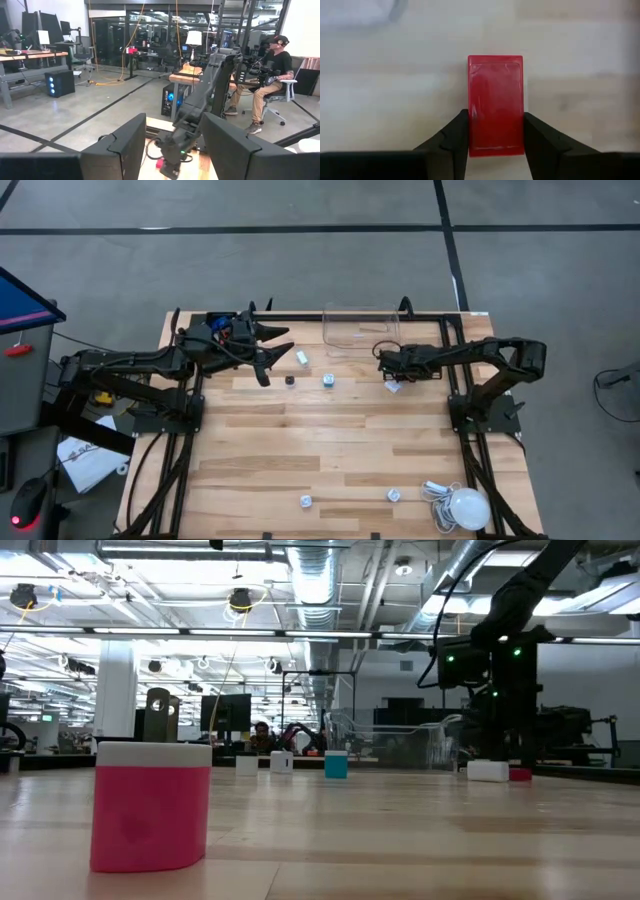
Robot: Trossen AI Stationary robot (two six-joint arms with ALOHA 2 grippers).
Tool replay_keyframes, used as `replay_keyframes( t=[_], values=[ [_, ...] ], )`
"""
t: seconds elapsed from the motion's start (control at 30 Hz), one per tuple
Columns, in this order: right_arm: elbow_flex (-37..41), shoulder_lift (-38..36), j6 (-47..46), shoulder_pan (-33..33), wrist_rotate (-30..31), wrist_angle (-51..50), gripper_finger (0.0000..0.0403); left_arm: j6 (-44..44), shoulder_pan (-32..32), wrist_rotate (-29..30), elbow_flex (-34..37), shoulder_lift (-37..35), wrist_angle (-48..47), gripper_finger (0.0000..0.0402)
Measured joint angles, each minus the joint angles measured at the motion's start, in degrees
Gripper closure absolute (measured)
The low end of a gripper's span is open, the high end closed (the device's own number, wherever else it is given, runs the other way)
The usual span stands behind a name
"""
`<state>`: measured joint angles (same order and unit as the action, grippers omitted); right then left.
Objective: Pick & Place Office items
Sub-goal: Put the red digital clock into the black basket
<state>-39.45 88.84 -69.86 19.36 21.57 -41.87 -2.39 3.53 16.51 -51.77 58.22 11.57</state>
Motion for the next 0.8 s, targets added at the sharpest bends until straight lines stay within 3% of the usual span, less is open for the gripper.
replay_keyframes(
  t=[0.2,0.43,0.63,0.8],
  values=[
    [0.3,-6.8,-7.5,-11.1,-8.5,-6.3,0.0251,0.4,-1.3,0.0,0.0,0.0,-0.2,0.0215],
    [0.2,-22.0,-24.3,-29.7,-10.7,-5.7,0.0258,1.7,-3.1,0.0,0.0,0.0,-3.5,0.0215],
    [0.2,-33.7,-38.0,-44.8,-3.5,8.4,0.0256,2.1,-4.8,-4.9,0.0,0.0,-14.2,0.0215],
    [0.1,-36.3,-41.6,-52.0,6.4,22.7,0.0256,2.1,-4.9,-11.1,0.0,1.2,-20.6,0.0215]
  ],
)
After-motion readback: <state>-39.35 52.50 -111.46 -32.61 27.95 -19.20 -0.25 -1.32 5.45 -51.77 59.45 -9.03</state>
